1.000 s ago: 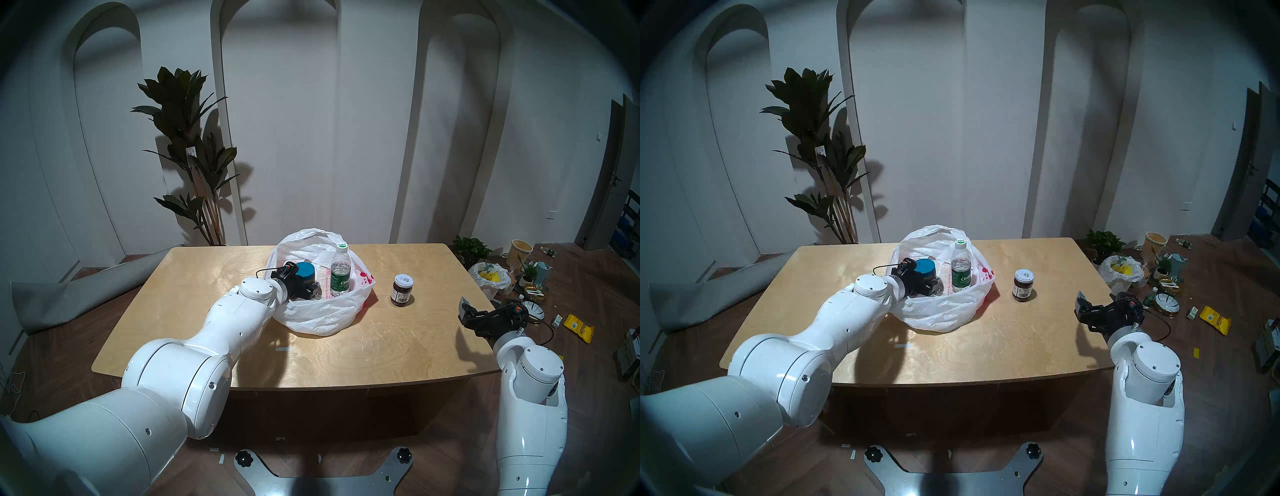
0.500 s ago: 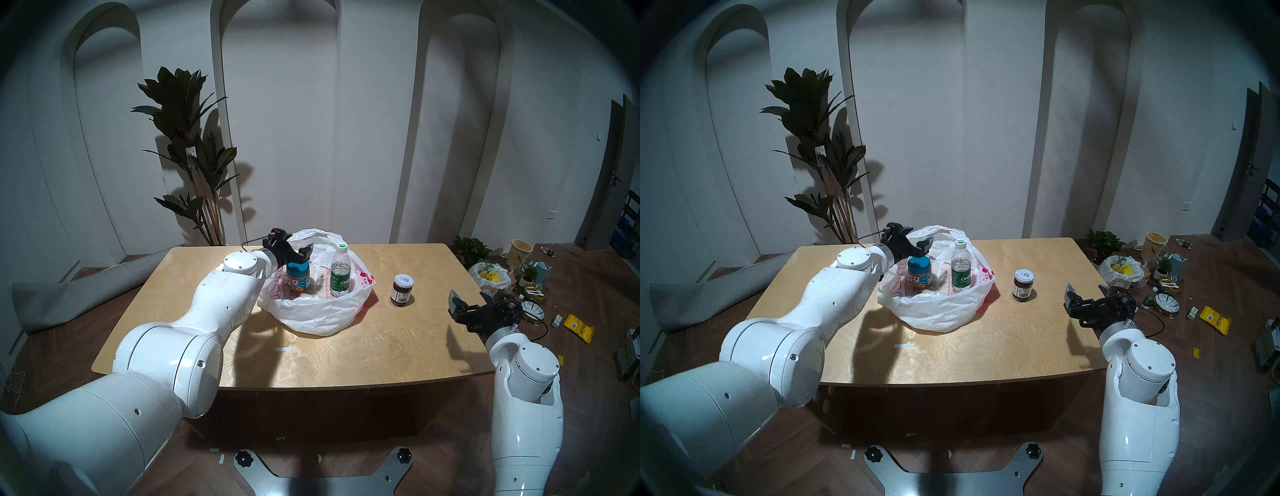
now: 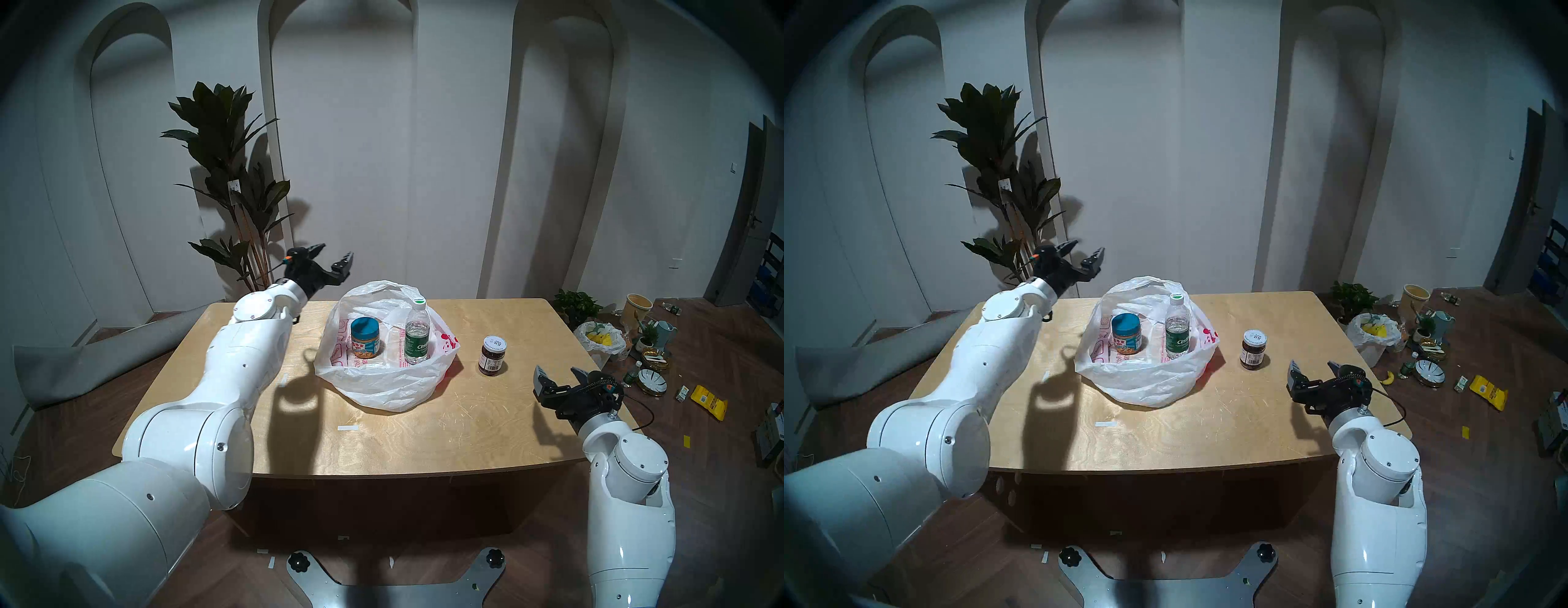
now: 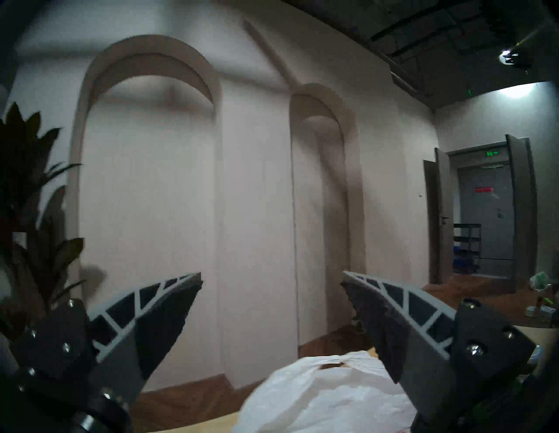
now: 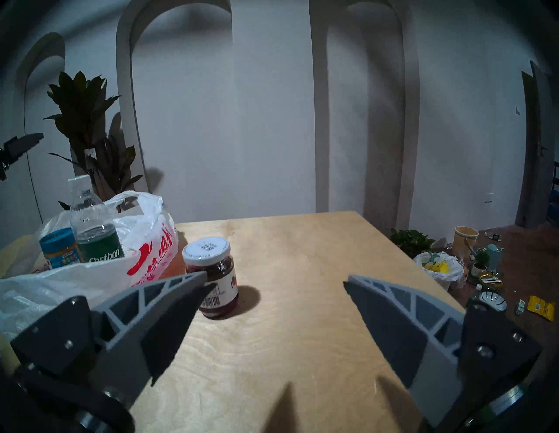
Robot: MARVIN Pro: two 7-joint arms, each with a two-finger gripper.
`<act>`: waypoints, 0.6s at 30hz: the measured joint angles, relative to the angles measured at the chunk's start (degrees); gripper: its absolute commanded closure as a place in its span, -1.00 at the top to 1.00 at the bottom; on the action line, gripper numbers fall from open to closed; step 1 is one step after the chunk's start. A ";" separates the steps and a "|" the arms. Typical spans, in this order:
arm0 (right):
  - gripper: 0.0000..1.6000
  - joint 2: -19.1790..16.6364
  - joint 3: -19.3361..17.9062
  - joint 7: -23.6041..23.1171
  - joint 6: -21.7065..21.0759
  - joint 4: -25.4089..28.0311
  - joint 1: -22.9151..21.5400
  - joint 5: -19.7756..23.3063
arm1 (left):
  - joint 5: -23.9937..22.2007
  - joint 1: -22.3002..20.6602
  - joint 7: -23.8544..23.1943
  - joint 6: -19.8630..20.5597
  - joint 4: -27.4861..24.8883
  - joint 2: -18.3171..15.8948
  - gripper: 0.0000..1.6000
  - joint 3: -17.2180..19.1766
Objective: Bag the groceries: heavy items first, fragile items on top
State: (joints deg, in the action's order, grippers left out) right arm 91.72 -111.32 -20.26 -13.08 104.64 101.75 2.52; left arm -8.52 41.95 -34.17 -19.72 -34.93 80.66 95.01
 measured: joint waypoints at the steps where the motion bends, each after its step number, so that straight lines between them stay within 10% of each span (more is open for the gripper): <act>1: 1.00 -0.13 0.22 0.15 0.04 -0.60 -0.44 -0.21 | 0.00 0.42 0.48 -0.42 -0.46 -0.72 1.00 0.94; 18: 1.00 -2.87 5.97 2.82 0.85 -11.87 -10.45 -4.04 | -0.79 9.30 3.06 -6.07 -10.93 -7.64 1.00 7.81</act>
State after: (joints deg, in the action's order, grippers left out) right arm 88.86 -105.35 -17.44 -12.24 92.77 91.30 -1.52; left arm -9.31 51.25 -31.11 -25.80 -45.85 73.02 102.82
